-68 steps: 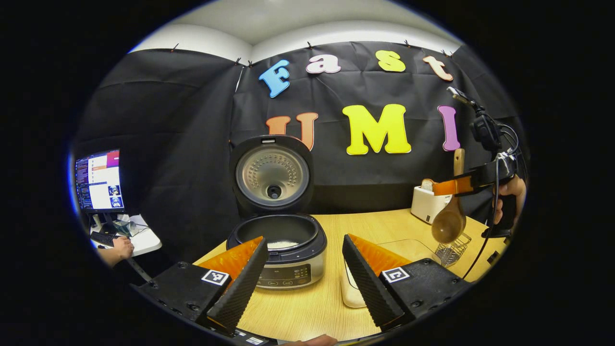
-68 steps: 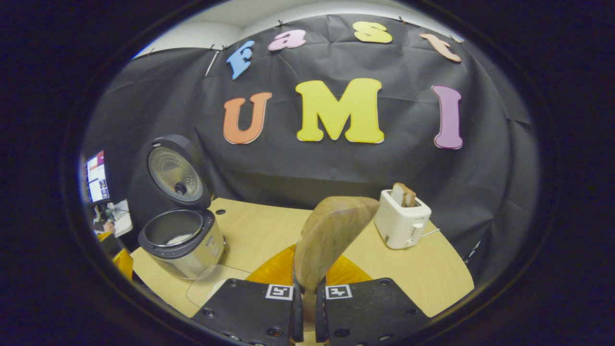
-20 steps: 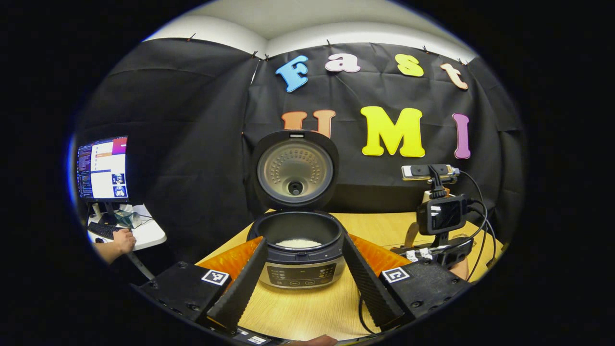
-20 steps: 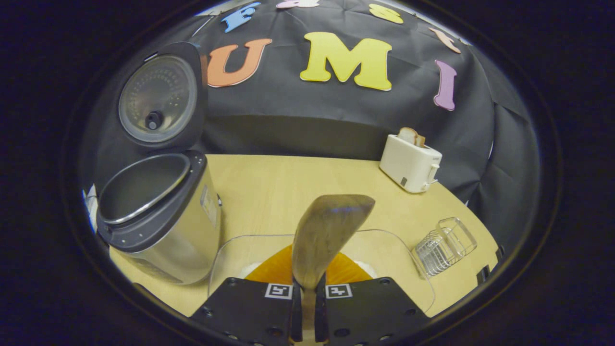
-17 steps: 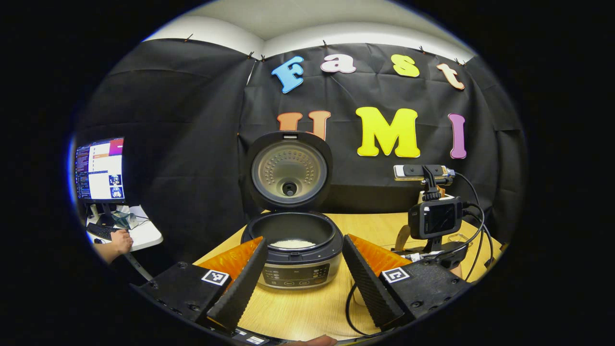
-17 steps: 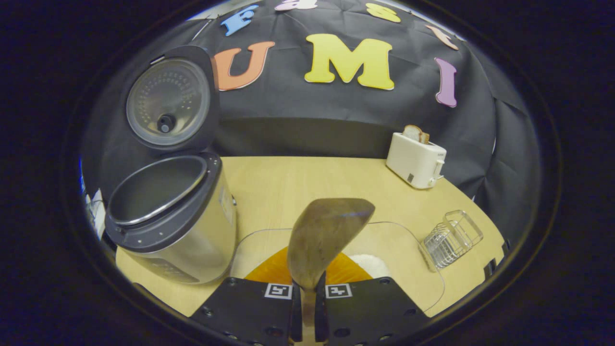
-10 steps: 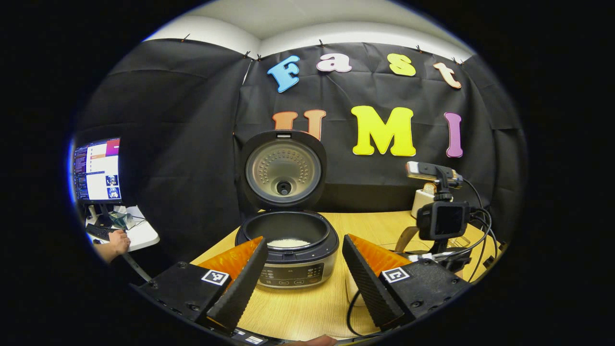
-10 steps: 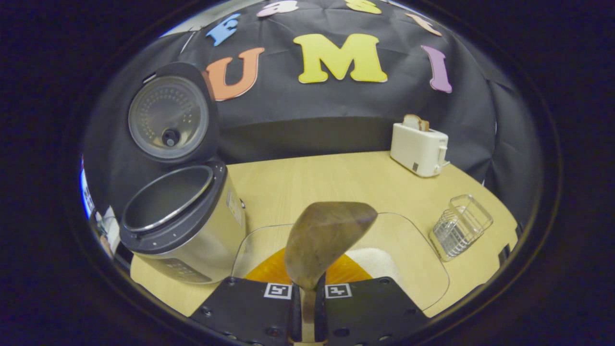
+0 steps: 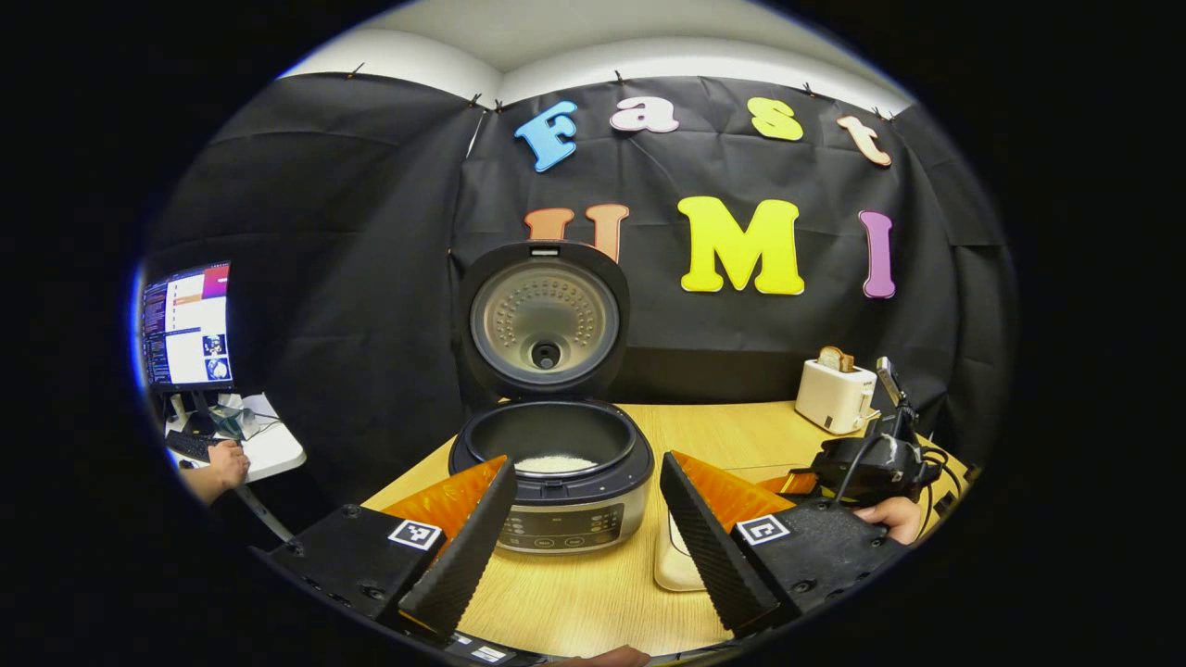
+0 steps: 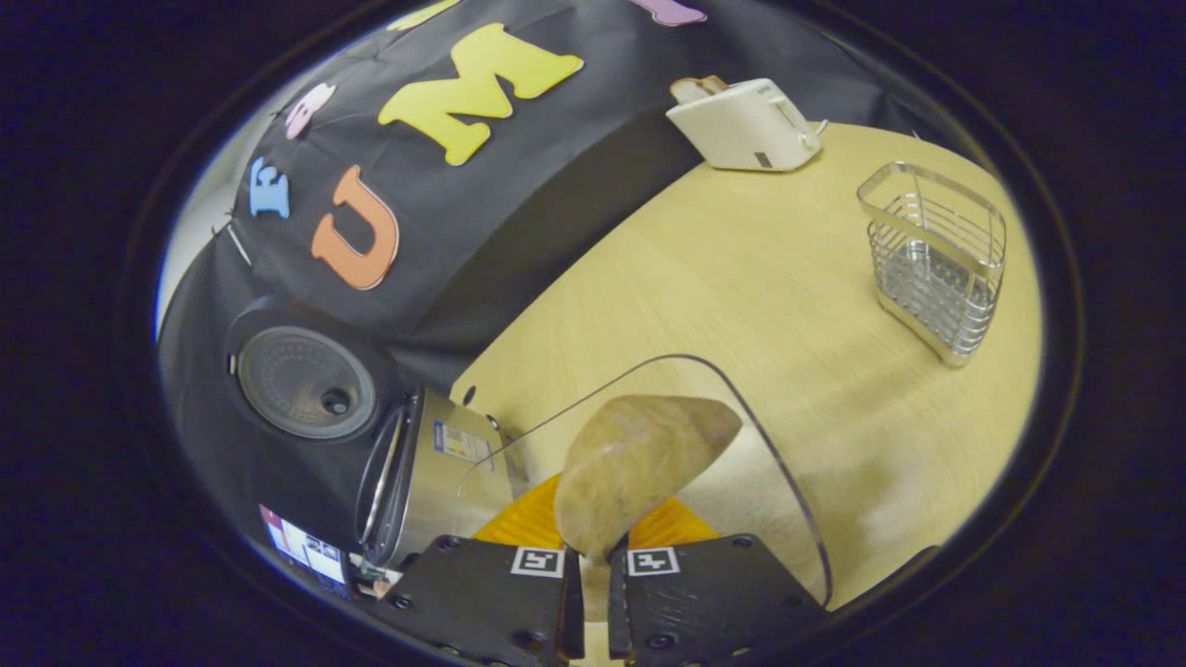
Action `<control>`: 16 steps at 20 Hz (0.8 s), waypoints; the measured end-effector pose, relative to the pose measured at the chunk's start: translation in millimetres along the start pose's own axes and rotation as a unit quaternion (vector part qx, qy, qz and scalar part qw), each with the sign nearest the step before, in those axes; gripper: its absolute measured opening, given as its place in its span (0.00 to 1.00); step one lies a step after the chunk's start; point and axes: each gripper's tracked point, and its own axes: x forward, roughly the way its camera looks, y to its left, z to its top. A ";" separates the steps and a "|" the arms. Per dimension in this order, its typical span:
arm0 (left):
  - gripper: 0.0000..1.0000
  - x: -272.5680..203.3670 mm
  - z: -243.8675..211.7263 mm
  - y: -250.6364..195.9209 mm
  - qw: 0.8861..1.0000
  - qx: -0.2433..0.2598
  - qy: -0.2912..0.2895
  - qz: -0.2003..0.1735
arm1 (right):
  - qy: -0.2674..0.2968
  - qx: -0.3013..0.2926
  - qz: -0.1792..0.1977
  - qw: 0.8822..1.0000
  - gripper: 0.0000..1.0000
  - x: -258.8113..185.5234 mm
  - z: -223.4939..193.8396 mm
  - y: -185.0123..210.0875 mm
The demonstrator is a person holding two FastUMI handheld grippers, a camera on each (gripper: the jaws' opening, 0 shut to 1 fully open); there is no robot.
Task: Close the left gripper, press the button to open the rice cooker; take a wooden spoon from the chopstick holder with the right hand, scoop a spoonful of rice and pour it into the rice cooker, then put the wooden spoon back into the chopstick holder.
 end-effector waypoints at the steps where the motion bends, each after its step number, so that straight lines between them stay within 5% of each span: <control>1: 1.00 0.5 -0.3 -0.2 1.000 0.001 0.000 0.000 | -0.002 0.011 0.013 1.000 0.10 -1.5 1.2 3.0; 11: 0.99 5.3 -6.4 -4.6 1.000 0.003 0.008 0.000 | -0.068 0.078 0.073 0.992 0.10 -17.8 47.8 -10.6; 16: 1.00 7.1 -7.5 -8.8 1.000 0.011 0.010 -0.001 | -0.051 0.142 0.107 0.983 0.10 -29.4 57.1 -9.3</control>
